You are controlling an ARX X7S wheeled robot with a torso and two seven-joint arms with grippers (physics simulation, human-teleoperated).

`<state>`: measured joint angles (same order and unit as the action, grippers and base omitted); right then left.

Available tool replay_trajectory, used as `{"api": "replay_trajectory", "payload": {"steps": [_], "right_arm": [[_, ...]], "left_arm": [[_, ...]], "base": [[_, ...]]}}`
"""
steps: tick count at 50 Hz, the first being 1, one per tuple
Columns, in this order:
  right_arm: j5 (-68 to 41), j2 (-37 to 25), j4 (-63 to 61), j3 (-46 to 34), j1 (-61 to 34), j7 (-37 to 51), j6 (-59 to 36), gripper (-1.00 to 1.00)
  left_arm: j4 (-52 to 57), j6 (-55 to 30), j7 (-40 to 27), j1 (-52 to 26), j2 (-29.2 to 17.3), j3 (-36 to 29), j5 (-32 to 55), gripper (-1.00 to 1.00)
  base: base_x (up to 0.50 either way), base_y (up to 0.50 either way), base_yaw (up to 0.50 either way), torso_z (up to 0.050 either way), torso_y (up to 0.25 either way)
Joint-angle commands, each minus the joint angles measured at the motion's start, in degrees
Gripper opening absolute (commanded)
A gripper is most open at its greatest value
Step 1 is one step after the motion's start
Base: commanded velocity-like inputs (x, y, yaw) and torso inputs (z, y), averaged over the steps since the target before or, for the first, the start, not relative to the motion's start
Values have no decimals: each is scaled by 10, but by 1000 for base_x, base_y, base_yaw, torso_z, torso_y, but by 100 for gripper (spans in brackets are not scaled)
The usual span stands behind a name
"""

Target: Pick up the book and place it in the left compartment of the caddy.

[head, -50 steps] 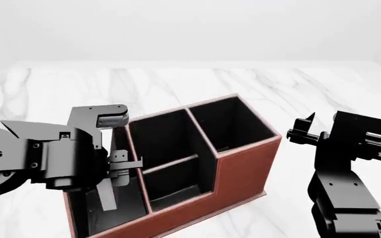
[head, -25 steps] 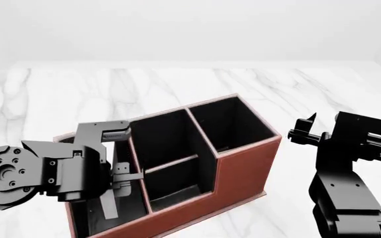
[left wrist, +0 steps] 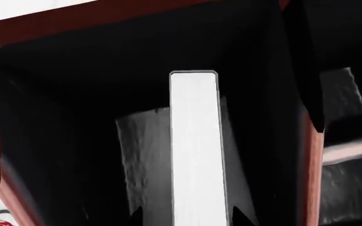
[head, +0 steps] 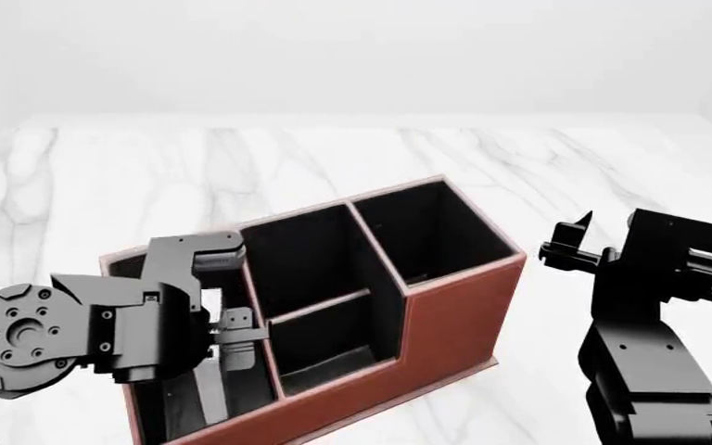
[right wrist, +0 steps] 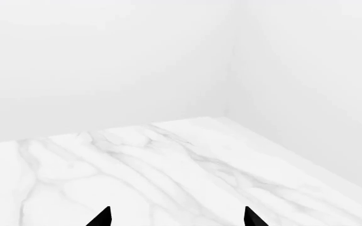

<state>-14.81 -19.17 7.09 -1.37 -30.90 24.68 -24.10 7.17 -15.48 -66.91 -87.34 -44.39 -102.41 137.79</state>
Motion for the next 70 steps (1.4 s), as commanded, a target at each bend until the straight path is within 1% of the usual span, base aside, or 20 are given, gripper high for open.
{"api": "replay_trajectory", "payload": {"steps": [1,19,24,32,40,43,45,47,48,50,51,52,53,54,55,56,58,66,68,70], "right_arm": [[-1,-1,1,-1,-1,1,1,100],[-5,-2,-2,-2,-1,1,0,100],[-5,-2,-5,-3,-1,2,-2,100],[-6,-3,-13,-5,-1,3,-7,100],[-9,-4,-56,-18,-11,5,-38,100],[-12,-5,-81,-24,-14,5,-54,100],[-19,-7,-130,-30,-12,6,-77,100],[-29,-8,-176,-30,-8,4,-85,100],[-35,-9,-210,-32,-8,6,-100,100],[-43,-11,-249,-39,-10,4,-117,100],[-46,-11,-263,-43,-11,4,-123,100],[-48,-11,-296,-51,-13,5,-130,100],[-51,-11,-310,-55,-16,5,-138,100],[-52,-10,-316,-57,-18,5,-141,100],[-53,-8,-321,-59,-19,5,-140,100],[-52,-7,-327,-65,-21,5,-141,100],[-49,-2,-328,-75,-21,4,-136,100],[-31,15,-316,-111,-14,-4,-91,100],[-25,16,-314,-117,-12,-4,-80,100],[-18,16,-316,-120,-8,-4,-65,100]], "left_arm": [[-8,-9,-12,-10,2,-3,2,100],[0,-42,-25,-35,2,-3,15,100],[24,-47,-39,-65,-10,12,24,100],[100,-57,-89,-164,-48,71,88,100],[116,-50,-96,-187,-55,88,85,100],[126,-33,-91,-183,-58,89,37,100],[155,-3,-84,-176,-59,91,-96,100],[177,25,-96,-163,-61,87,-189,100],[197,39,-116,-149,-59,78,-257,100],[215,45,-102,-135,-56,72,-307,100],[220,51,-120,-127,-56,67,-330,100],[230,60,-133,-115,-55,59,-407,100],[236,82,-148,-97,-58,59,-446,100],[237,83,-116,-91,-56,57,-449,100],[236,80,-115,-87,-52,53,-453,100],[236,97,-115,-72,-50,52,-489,100],[229,88,-139,-65,-42,38,-554,100],[165,154,-107,1,-33,26,-683,100],[152,158,-102,8,-28,23,-694,100],[142,166,-107,11,-26,22,-735,100]], "base": [[0,0,0,0,0],[0,0,0,0,0],[0,0,0,0,0],[0,0,0,0,0],[0,0,0,0,0],[0,0,0,0,0],[0,0,0,0,0],[0,0,0,0,0],[0,0,0,0,0],[0,0,0,0,0],[0,0,0,0,0],[0,0,0,0,0],[0,0,0,0,0],[0,0,0,0,0],[0,0,0,0,0],[0,0,0,0,0],[0,0,0,0,0],[0,0,0,0,0],[0,0,0,0,0],[0,0,0,0,0]]}}
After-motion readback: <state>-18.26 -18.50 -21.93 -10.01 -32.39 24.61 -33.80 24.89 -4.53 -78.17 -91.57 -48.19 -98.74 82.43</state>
